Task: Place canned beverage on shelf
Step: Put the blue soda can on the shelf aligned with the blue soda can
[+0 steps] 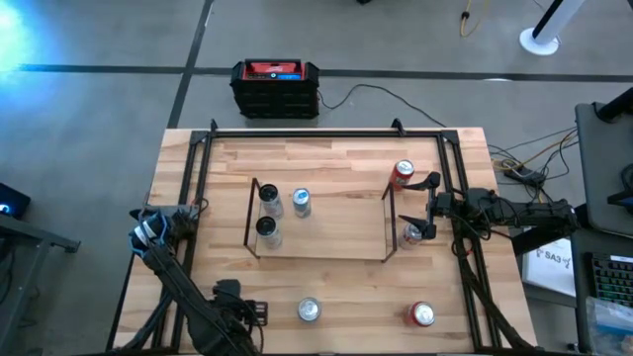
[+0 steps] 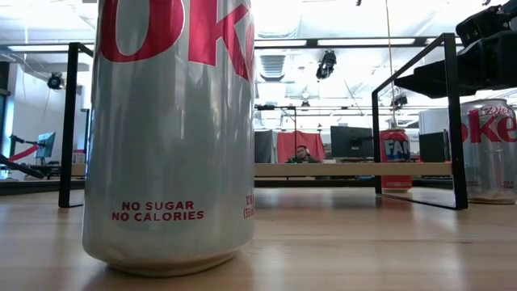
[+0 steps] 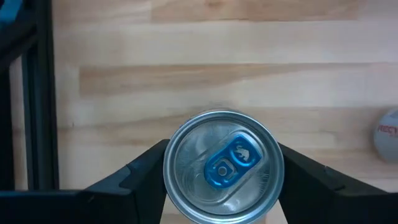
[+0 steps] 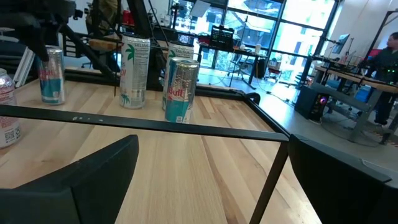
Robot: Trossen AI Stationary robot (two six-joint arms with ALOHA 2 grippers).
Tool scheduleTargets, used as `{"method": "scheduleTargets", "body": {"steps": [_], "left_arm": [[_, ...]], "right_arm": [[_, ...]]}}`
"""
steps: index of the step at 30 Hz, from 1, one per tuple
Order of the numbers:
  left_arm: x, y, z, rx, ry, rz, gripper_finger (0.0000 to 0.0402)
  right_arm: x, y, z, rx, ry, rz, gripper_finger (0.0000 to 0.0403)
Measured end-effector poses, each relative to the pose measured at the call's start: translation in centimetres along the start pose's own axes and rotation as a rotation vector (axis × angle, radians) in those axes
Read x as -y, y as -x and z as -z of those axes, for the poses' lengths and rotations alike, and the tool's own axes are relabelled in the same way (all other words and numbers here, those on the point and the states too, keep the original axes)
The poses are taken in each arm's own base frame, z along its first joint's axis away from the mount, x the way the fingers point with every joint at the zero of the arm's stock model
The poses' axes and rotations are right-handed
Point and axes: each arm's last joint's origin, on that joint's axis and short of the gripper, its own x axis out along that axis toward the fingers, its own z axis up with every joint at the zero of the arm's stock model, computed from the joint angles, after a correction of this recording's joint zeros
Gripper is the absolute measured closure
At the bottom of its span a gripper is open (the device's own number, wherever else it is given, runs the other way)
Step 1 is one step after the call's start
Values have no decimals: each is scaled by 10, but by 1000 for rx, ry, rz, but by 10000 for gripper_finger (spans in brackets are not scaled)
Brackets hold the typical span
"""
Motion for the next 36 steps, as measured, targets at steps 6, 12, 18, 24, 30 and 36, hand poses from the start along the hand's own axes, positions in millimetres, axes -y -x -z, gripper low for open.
{"method": "scheduleTargets", "body": {"steps": [6,12,18,24,30,36], "left_arm": [[0,0,-2,37,-163,24,176],[2,0,-3,92,-292,76,175],[5,0,-1,102,-447,111,175],[9,0,3,77,-525,150,175],[11,1,4,68,-598,170,174],[11,1,5,68,-663,178,169]], "right_arm": [[0,0,0,0,0,0,5],[0,0,0,0,0,0,5],[0,0,0,0,0,0,5],[0,0,0,0,0,0,5],[0,0,0,0,0,0,5],[0,0,0,0,0,0,5]]}}
